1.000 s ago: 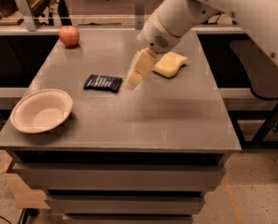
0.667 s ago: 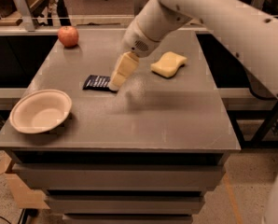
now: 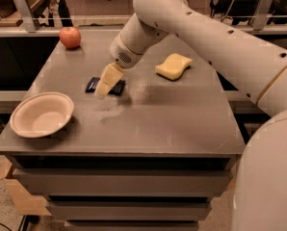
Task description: Move rxbar blueberry near apple
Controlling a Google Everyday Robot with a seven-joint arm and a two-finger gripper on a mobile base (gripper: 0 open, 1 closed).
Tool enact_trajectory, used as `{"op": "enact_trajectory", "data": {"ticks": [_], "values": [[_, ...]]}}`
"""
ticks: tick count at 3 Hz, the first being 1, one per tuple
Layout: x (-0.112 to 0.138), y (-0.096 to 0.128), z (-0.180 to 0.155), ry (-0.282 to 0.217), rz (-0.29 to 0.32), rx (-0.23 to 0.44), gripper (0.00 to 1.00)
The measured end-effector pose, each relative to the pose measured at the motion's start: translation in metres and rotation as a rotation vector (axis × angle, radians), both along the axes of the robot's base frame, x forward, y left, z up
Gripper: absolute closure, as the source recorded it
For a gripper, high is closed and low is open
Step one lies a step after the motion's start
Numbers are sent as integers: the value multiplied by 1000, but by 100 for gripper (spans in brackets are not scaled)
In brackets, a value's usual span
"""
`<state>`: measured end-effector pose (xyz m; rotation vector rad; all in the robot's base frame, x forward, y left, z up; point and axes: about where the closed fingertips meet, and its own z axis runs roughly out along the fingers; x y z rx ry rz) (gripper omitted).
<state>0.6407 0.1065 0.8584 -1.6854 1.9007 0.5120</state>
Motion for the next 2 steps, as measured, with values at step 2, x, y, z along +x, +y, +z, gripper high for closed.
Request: {"op": "enact_trajectory", "data": {"ticks": [2], "values": [[6,21,-33,53,-8,8,14]]}}
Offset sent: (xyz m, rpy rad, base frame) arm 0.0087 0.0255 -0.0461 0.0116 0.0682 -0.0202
